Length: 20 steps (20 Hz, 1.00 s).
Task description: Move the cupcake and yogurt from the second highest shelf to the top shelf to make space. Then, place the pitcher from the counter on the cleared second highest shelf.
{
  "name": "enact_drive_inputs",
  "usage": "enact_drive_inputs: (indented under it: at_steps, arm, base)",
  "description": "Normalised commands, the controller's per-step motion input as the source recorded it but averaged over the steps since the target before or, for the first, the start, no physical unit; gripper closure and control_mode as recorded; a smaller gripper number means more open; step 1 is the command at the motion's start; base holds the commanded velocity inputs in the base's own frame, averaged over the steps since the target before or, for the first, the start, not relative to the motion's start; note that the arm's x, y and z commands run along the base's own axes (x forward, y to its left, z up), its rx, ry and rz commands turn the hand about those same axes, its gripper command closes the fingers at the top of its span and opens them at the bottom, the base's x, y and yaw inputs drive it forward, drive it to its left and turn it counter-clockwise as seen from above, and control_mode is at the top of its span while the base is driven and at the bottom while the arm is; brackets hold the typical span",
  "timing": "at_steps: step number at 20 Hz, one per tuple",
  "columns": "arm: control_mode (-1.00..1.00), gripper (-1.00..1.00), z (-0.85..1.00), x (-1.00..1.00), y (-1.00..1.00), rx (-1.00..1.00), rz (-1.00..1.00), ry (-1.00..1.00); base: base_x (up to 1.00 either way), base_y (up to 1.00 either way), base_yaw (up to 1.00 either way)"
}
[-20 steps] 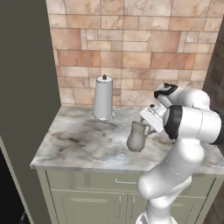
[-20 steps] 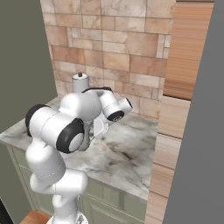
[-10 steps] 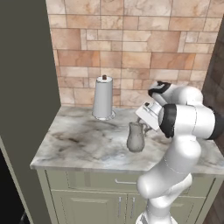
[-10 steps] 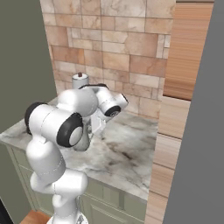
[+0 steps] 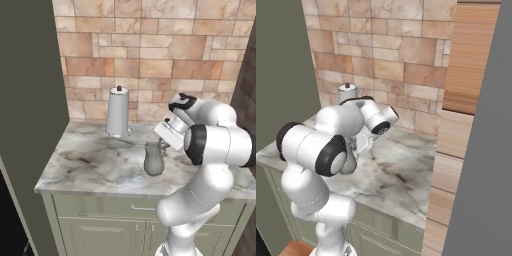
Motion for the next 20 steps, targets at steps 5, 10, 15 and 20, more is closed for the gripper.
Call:
enact_drive_inputs:
  at_steps: [5, 10, 15, 20]
  arm:
    - [-1.0, 1.0, 0.0, -0.1, 0.02, 0.0, 0.0, 0.0]
    - [-1.0, 1.0, 0.45, -0.51, 0.32, -0.02, 0.0, 0.0]
    - [-1.0, 1.0, 0.89, -0.71, 0.44, -0.06, 0.0, -0.06]
    - [-1.0, 1.0, 0.87, -0.62, 0.55, -0.09, -0.08, -0.05]
  base:
    - [0.0, 0.0, 0.0]
    - [0.0, 0.0, 0.0]
    - [0.0, 0.0, 0.0]
    - [0.0, 0.0, 0.0]
